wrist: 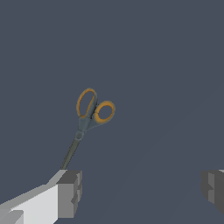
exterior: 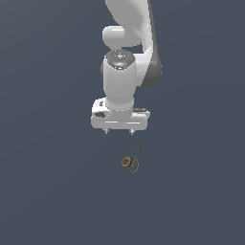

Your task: Pick up the object and move it to a goal position.

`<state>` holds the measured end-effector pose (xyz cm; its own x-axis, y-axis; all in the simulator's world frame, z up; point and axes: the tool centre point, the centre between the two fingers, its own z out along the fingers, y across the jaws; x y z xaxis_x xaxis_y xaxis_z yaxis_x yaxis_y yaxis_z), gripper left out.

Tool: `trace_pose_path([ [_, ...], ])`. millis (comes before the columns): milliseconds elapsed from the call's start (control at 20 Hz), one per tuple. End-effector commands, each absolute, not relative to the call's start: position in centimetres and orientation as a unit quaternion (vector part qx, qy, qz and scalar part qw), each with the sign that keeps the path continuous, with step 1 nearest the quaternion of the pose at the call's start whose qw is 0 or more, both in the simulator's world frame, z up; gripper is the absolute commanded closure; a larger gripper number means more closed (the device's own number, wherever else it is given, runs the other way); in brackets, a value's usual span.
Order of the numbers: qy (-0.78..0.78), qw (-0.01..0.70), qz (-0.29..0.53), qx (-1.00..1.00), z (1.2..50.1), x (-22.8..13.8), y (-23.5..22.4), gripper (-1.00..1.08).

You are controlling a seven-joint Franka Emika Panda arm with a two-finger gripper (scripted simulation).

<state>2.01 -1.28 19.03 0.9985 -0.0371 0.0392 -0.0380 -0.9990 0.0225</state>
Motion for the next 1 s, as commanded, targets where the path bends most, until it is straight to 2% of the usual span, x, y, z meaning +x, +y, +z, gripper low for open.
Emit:
trace_pose_path([
  [0,-0.026,0.011,0.019,0.999,18.7,2.1,-1.1,-0.92],
  [950,-0.194,0.001,0.009,0.981,12.3,3.4,3.6,-0.92],
])
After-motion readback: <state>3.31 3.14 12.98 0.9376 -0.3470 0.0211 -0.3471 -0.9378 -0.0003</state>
